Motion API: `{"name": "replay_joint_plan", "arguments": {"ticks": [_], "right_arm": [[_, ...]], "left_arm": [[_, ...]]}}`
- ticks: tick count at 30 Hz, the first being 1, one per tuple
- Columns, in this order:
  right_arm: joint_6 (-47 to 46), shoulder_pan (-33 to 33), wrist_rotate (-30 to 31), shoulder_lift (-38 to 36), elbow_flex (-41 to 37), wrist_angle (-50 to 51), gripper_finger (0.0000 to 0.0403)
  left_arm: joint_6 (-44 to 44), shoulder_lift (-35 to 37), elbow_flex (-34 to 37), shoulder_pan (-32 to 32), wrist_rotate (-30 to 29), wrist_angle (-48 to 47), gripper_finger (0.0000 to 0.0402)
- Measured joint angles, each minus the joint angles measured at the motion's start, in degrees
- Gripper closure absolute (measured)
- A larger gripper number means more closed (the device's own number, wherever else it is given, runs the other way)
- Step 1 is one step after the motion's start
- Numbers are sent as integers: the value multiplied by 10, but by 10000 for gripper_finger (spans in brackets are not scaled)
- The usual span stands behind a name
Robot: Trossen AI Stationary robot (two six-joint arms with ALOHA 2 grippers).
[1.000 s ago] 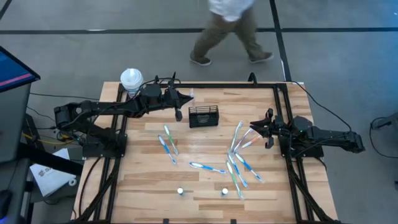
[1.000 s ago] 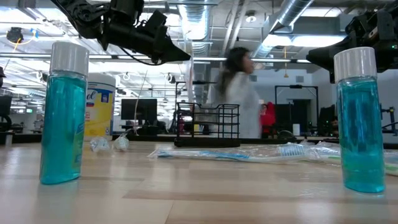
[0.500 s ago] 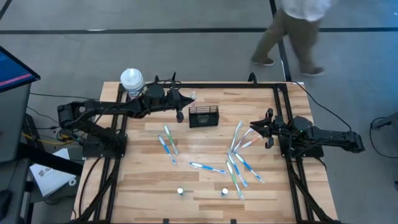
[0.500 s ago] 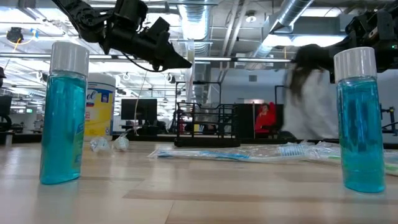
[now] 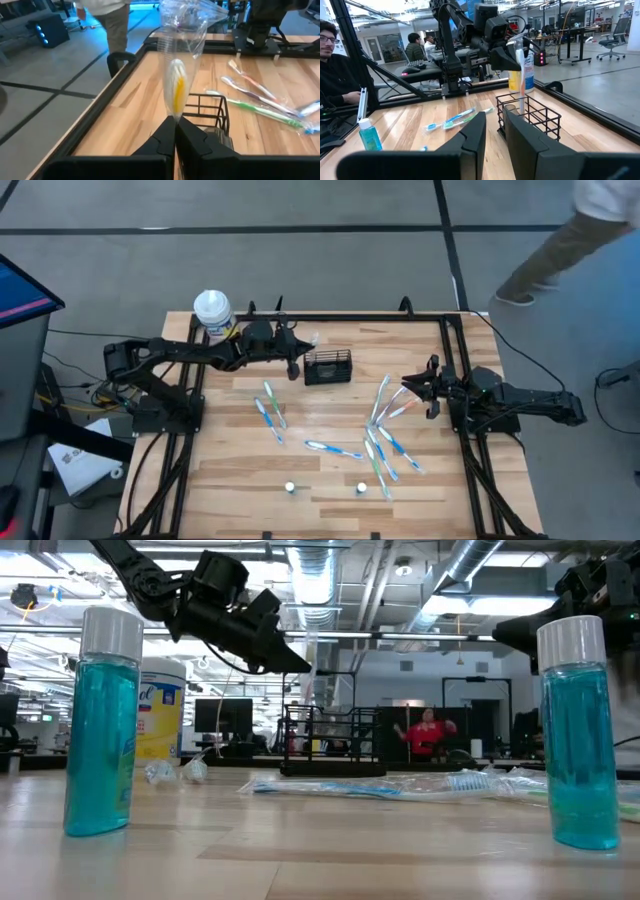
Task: Pick & Place toothbrushing station
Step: Put the orange toothbrush into the black mesh organizer
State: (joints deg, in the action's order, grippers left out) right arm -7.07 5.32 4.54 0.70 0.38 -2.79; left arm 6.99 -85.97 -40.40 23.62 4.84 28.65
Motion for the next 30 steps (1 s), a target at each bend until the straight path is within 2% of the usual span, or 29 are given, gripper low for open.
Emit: {"name": "replay_joint_plan", "arguments": {"ticks": [18, 24, 30], "right_arm": [[0, 0, 0, 0, 0, 3, 338], [0, 0, 0, 0, 0, 3, 338], [0, 0, 0, 0, 0, 3, 338]], "left_arm": [[-1, -1, 33, 0, -1, 11, 397], [0, -1, 33, 0, -32, 12, 394], [-4, -1, 33, 0, -34, 13, 389]]}}
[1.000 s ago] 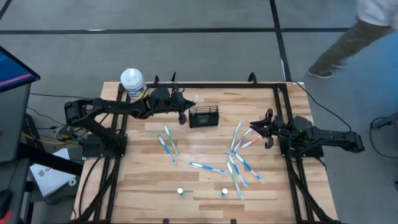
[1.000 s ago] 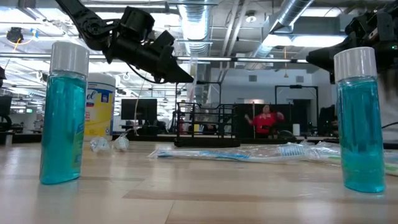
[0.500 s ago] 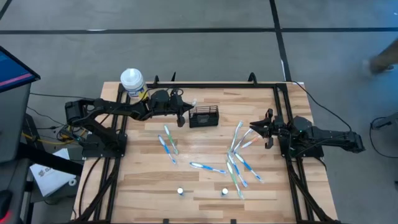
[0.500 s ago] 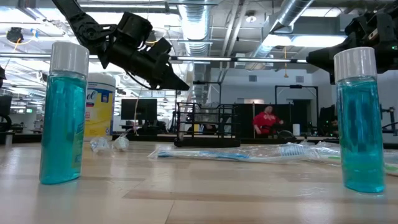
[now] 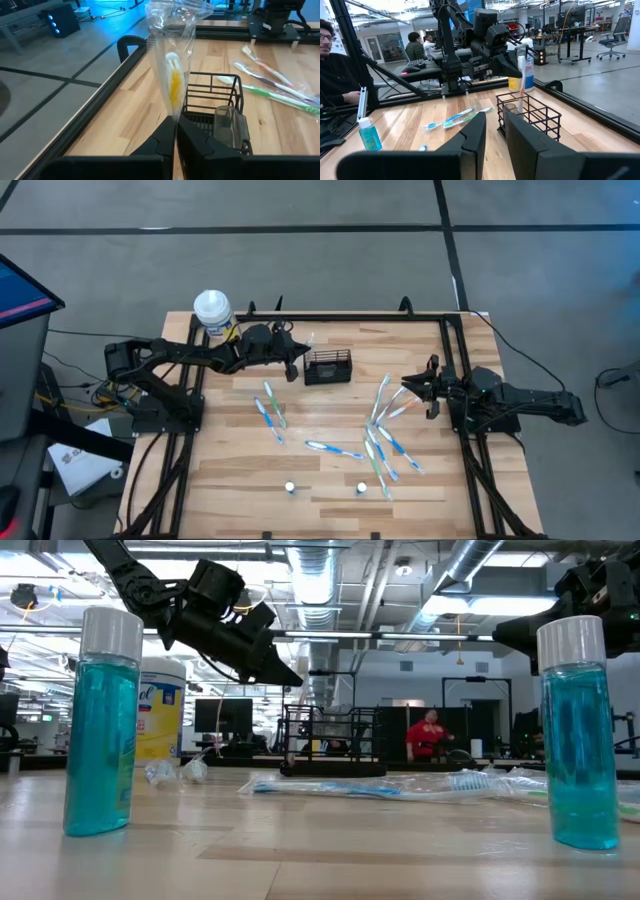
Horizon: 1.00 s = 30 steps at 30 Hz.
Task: Pick & Place toothbrushing station
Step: Put the orange toothbrush into the black mesh organizer, then put the blue toothbrush into the black mesh organizer
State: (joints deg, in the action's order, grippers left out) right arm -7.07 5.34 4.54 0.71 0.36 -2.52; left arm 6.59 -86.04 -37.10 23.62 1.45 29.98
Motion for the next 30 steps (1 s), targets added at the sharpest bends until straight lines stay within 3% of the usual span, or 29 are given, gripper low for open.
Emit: {"name": "replay_joint_plan", "arguments": {"ticks": [15, 22, 30], "right_arm": [[0, 0, 0, 0, 0, 0, 338], [0, 0, 0, 0, 0, 1, 338], [0, 0, 0, 0, 0, 4, 338]], "left_arm": [[-14, 0, 0, 0, 0, -3, 273], [4, 17, 1, 6, -14, -19, 261], [4, 83, 1, 8, -14, -127, 268]]}}
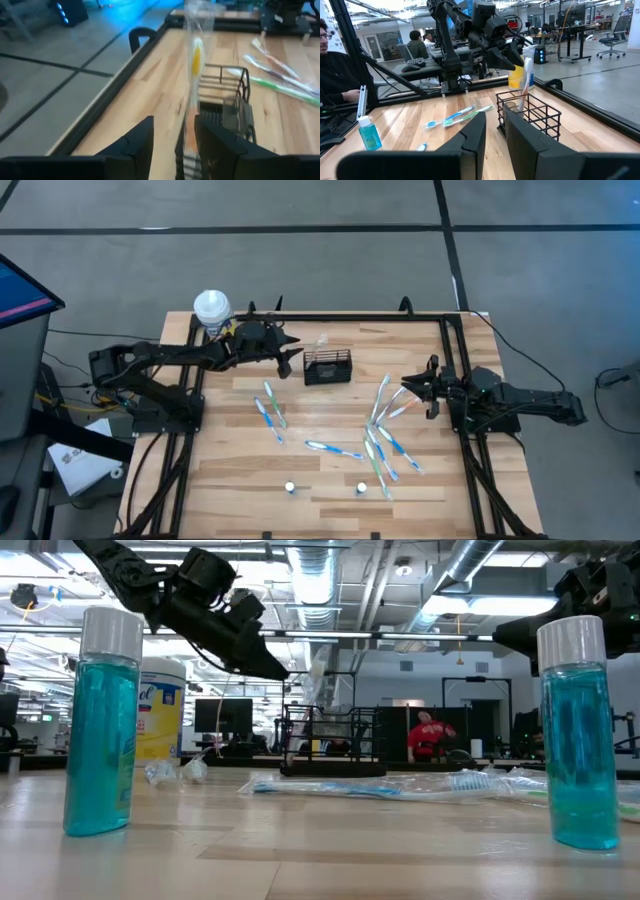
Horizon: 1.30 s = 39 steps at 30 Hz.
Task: Pick & Place toothbrushing station
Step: Put the blue toothbrush into the black mesh organizer
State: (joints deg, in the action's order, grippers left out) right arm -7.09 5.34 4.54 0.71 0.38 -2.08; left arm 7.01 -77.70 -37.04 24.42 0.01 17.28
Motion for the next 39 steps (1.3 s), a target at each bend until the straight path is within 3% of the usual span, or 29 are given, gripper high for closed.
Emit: {"name": "replay_joint_plan", "arguments": {"ticks": [11, 19, 28, 39], "right_arm": [[0, 0, 0, 0, 0, -1, 338], [0, 0, 0, 0, 0, -1, 338], [0, 0, 0, 0, 0, -1, 338], [0, -1, 0, 0, 0, -3, 338]], "left_arm": [[-15, 80, 64, -51, 80, -51, 294], [-34, 93, 77, -123, 134, -63, 300], [-32, 92, 77, -199, 98, -182, 300], [-61, 78, 66, -280, 31, -259, 300]]}}
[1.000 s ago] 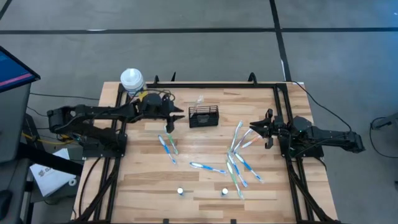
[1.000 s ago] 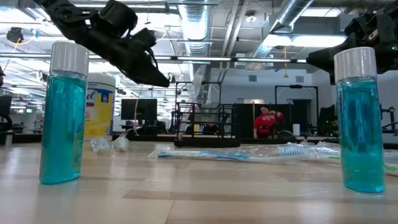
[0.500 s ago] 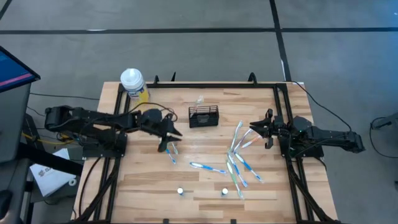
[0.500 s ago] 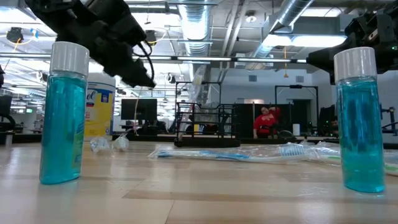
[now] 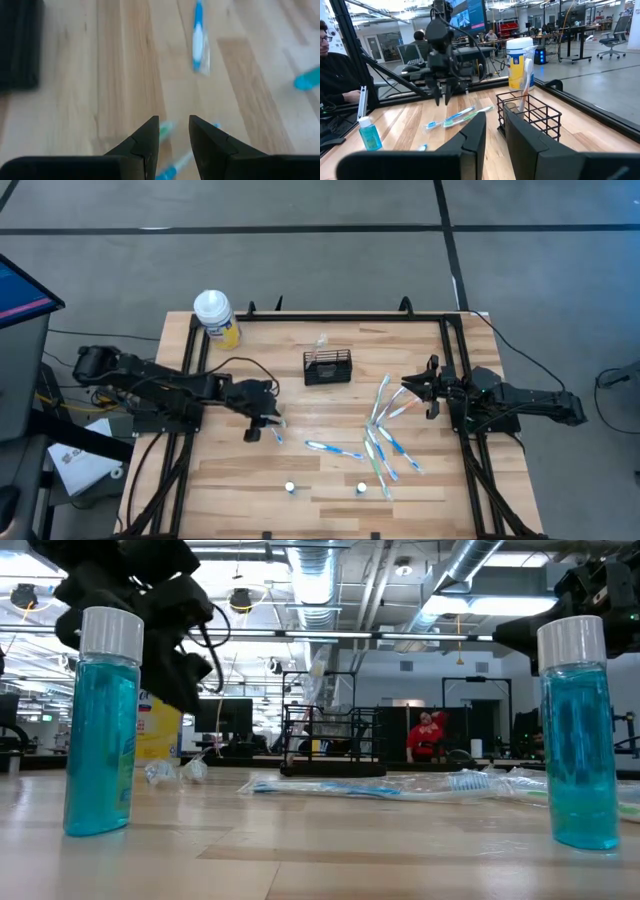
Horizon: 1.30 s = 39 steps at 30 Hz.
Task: Pick & Place toothbrushing station
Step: Put the blue toothbrush into the black mesh organizer
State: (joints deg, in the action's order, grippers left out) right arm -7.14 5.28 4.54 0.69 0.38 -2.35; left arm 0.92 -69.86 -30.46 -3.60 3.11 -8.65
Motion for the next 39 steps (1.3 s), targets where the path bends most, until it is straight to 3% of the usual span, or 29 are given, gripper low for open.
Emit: {"name": "replay_joint_plan", "arguments": {"ticks": [6, 17, 39], "right_arm": [[0, 0, 0, 0, 0, -6, 338], [0, 0, 0, 0, 0, -12, 338], [0, 0, 0, 1, 0, -11, 338]], "left_arm": [[-13, -45, -49, -20, -2, -95, 300], [23, -181, -141, -56, -24, -166, 300], [104, -192, -154, -67, -49, -213, 300]]}}
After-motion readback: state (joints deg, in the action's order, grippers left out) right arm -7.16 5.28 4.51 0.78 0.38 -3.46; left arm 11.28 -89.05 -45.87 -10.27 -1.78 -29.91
